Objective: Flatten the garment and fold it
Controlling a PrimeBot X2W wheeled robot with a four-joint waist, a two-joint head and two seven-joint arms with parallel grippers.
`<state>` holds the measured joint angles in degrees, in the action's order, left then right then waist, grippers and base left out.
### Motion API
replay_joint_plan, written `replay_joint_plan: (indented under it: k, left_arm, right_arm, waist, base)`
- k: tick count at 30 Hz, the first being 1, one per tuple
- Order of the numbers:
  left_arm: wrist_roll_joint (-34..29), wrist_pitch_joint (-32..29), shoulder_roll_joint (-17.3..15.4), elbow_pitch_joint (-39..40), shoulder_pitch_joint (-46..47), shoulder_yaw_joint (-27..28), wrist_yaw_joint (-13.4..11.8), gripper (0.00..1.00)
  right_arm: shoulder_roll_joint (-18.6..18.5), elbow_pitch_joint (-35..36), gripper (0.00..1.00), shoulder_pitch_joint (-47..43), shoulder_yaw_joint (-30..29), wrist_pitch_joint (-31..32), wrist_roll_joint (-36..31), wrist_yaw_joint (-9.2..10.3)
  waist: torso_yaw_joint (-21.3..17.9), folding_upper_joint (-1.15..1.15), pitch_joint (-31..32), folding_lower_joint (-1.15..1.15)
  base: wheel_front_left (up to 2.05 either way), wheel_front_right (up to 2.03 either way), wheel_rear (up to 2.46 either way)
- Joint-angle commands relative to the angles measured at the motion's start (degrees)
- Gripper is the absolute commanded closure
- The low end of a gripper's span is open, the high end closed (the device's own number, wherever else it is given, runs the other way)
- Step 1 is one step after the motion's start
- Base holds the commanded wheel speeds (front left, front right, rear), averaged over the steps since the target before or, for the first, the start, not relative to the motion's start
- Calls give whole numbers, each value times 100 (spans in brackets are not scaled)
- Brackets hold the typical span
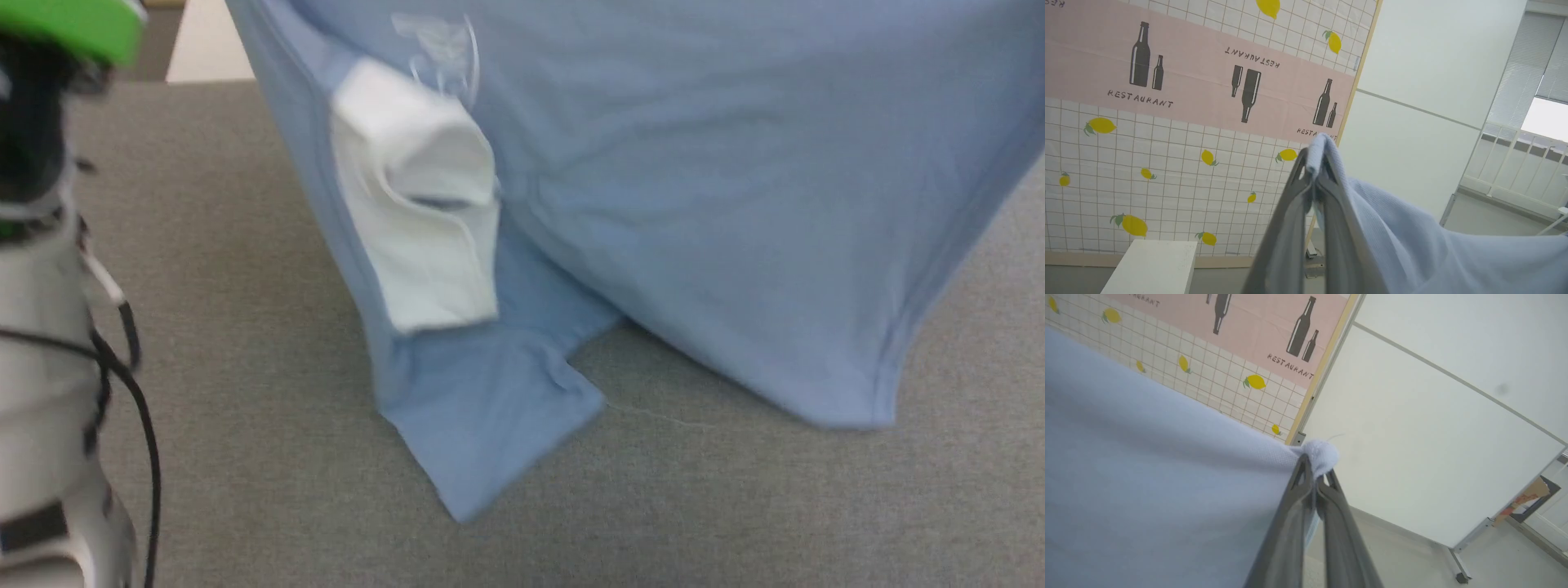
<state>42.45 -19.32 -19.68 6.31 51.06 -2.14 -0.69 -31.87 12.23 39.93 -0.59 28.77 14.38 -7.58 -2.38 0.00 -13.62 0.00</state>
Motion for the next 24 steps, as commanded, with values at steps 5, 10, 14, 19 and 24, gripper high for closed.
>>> replay_joint_plan:
  k: [5,10,14,19,24]
  left_arm:
    - [100,22,-19,-535,1439,195,-182,100]
    - [-141,323,-73,-960,2715,237,-266,100]
    - [-86,772,-12,-1381,3759,362,-111,100]
    - [-132,1451,-103,-2171,4425,488,225,100]
    - [-233,1519,-349,-2892,3662,409,469,100]
  right_arm:
    - [-113,-815,100,1540,587,39,-210,9]
    - [158,-1532,100,2862,715,-282,-618,9]
    - [531,-1994,100,3707,532,-704,-1221,9]
    - [1031,-2431,100,4267,270,-1451,-1832,9]
    - [1164,-2849,100,3775,444,-1740,-1687,9]
  waist:
    - [-224,0,-1199,0]
    - [-351,0,-1897,0]
    - [-477,0,-2283,0]
    - [-526,0,-2449,0]
    - [-410,0,-2305,0]
  base:
    - [0,0,0]
    - [0,0,0]
    - [0,0,0]
    - [0,0,0]
    - [0,0,0]
